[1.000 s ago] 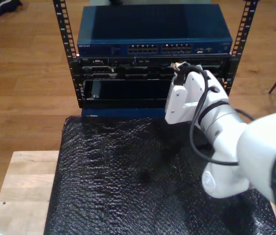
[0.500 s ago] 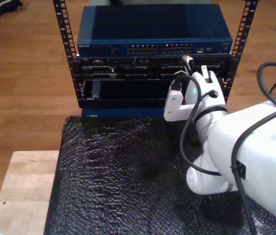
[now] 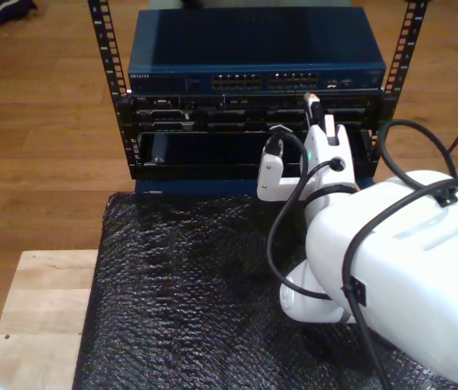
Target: Grab the cable and plug it in
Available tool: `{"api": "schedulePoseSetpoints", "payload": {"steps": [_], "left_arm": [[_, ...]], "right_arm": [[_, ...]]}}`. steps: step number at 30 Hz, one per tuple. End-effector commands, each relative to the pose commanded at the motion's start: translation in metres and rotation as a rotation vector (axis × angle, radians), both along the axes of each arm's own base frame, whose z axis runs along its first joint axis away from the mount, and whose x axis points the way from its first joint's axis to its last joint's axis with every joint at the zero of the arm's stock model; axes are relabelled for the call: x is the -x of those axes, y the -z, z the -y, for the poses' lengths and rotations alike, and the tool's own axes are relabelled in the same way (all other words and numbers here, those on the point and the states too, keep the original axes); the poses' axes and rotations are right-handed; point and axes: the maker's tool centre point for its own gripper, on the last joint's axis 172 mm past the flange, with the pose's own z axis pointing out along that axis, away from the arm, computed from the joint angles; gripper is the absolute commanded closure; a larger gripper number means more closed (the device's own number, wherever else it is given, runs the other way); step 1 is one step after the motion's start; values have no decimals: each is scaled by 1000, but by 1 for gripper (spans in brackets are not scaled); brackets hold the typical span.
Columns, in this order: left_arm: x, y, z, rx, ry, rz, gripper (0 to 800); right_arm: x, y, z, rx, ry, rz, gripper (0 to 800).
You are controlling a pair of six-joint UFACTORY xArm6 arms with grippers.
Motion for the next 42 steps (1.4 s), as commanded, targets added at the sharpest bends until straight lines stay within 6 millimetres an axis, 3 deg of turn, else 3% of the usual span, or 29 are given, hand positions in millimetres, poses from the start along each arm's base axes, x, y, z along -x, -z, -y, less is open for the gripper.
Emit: {"api": "schedulePoseSetpoints", "payload": {"steps": [3, 8, 11, 16, 26, 34, 42], "left_arm": [[0, 0, 0, 0, 0, 0, 0], [0, 0, 0, 0, 0, 0, 0], [0, 0, 0, 0, 0, 0, 0], [0, 0, 0, 0, 0, 0, 0], [0, 0, 0, 0, 0, 0, 0], [0, 0, 0, 0, 0, 0, 0], [0, 0, 0, 0, 0, 0, 0]], "right_arm": [[0, 0, 3, -4, 13, 0, 800], [5, 0, -10, 0, 10, -2, 800], [7, -8, -11, 23, 43, 20, 800], [6, -2, -19, 29, 79, 17, 800], [2, -5, -12, 61, 123, 21, 800], [5, -8, -18, 54, 122, 26, 800], [16, -6, -33, 67, 124, 17, 800]]}}
